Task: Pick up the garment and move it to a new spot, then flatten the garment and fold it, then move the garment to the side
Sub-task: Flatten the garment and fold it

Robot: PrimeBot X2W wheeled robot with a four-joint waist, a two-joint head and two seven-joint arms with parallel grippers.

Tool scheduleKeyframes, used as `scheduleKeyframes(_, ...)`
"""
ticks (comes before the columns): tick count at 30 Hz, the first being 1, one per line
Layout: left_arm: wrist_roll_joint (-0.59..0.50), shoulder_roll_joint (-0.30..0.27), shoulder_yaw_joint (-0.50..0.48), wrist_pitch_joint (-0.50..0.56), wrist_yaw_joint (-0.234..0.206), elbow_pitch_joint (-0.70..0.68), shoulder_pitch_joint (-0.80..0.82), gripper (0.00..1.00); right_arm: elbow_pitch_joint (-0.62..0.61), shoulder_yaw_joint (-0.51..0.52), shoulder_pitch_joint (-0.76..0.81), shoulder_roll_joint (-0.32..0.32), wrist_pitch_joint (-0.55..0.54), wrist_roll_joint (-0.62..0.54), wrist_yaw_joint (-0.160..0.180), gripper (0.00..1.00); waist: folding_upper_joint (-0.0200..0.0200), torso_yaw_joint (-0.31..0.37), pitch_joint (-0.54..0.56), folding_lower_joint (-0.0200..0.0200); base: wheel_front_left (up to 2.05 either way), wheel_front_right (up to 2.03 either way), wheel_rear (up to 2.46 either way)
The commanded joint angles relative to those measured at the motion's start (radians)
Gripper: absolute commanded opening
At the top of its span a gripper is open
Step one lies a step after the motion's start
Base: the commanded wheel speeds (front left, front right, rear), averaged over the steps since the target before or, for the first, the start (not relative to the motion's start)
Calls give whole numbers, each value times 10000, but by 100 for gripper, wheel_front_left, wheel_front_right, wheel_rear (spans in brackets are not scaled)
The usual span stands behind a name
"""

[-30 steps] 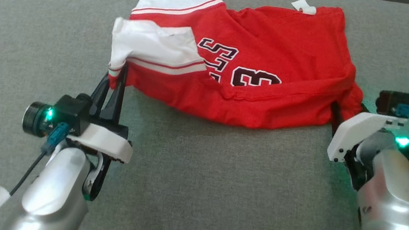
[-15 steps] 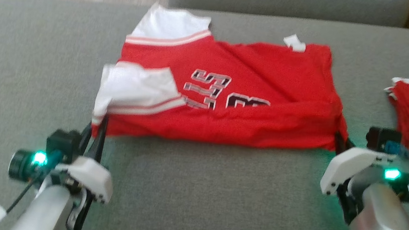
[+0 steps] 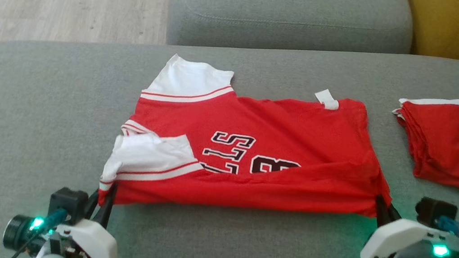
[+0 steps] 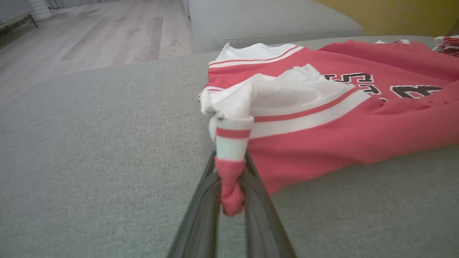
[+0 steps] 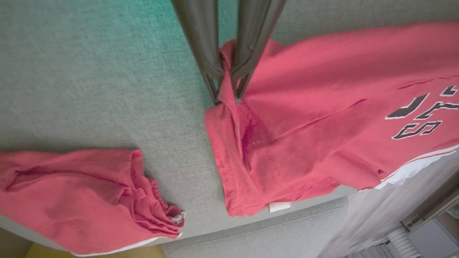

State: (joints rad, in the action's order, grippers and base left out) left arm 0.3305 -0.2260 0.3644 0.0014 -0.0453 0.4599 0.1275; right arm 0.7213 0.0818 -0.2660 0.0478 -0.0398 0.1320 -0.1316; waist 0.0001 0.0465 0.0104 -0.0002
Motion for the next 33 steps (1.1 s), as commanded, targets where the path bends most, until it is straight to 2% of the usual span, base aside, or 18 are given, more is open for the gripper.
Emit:
scheduleKeyframes(1, 35, -305, -353, 23, -137, -393, 367, 0, -499, -117, -231, 24, 3, 8, 9, 0, -1, 25, 1, 2, 0, 0, 0)
scheduleKeyframes(5, 87, -260, -326, 140, -258, -766, 244, 0, -1430, 48, 262, 24, -10, 254, 9, 0, -1, 90, -39, 2, 0, 0, 0)
scheduleKeyframes(6, 85, -272, -327, 82, -263, -770, 245, 0, -1635, 52, 343, 24, 99, 284, 9, 48, -1, 107, -61, 2, 0, 0, 0)
scheduleKeyframes(7, 84, -271, -333, -42, -255, -771, 262, 18, -1796, 47, 418, 24, 185, 340, 9, 100, -1, 120, -80, 2, 0, 0, 0)
scheduleKeyframes(8, 47, -264, -323, -218, -259, -789, 294, 67, -1922, 45, 488, 24, 253, 419, 9, 100, -1, 129, -99, 2, 0, 0, 0)
scheduleKeyframes(9, 0, -248, -316, -382, -298, -803, 324, 94, -2053, 61, 555, 24, 357, 437, 9, 100, -1, 133, -117, 2, 0, 0, 0)
scheduleKeyframes(10, -25, -217, -336, -557, -358, -826, 352, 100, -2220, 140, 619, 24, 549, 337, 9, 100, -1, 136, -136, 2, 0, 0, 0)
scheduleKeyframes(16, 31, -24, -649, -1863, -597, -1173, 544, 100, -3112, -85, 859, 24, 1838, 816, 9, 100, -1, 190, -355, 2, 0, 0, 0)
scheduleKeyframes(21, 84, 93, -966, -2527, -489, -1809, 730, 100, -3696, -612, 984, 24, 2580, 995, 9, 100, -1, 354, -607, 2, 0, 0, 0)
scheduleKeyframes(26, -47, 43, -1211, -2623, -121, -2576, 1174, 100, -4150, -1005, 919, 24, 2833, 1045, 9, 100, -1, 615, -1039, 2, 0, 0, 0)
scheduleKeyframes(29, -172, -254, -1169, -2604, 264, -2628, 1841, 100, -4346, -1066, 764, 24, 2900, 1145, 9, 100, -1, 811, -1412, 2, 0, 0, 0)
scheduleKeyframes(33, -236, -861, -1001, -1591, 920, -2288, 3340, 100, -4616, -1125, 460, 24, 2959, 1289, 9, 100, -1, 1127, -2021, 2, 0, 0, 0)
